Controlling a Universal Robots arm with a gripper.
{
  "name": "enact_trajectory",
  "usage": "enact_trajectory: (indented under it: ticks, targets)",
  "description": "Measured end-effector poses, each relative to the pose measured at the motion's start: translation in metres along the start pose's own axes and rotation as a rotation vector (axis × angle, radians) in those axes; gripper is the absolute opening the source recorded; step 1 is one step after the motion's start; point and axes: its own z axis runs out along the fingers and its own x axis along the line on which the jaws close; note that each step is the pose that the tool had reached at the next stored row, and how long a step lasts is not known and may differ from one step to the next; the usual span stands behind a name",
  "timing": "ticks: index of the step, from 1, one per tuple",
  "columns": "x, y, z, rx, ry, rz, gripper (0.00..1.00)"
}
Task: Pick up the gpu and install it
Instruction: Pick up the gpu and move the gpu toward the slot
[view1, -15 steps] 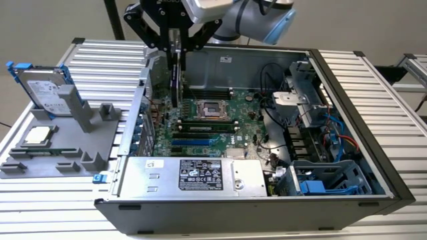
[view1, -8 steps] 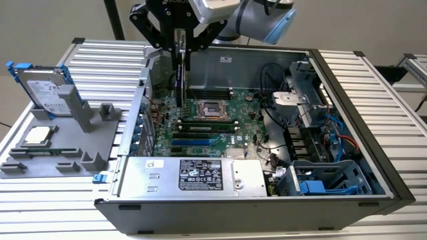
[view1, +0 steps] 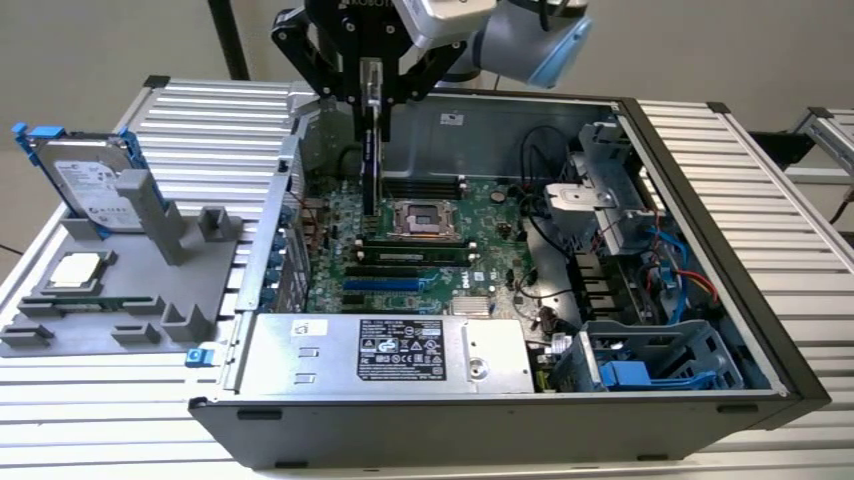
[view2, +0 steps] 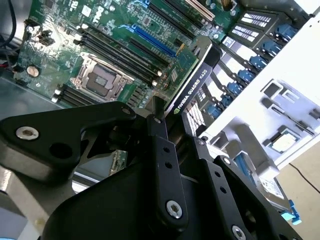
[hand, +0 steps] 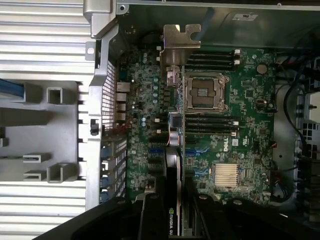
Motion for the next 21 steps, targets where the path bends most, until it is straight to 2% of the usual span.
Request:
enact_trajectory:
  ticks: [21]
  targets:
    - [-0.0202,-0.0003,0.0000,0.0000,0.0018,0.000,0.00]
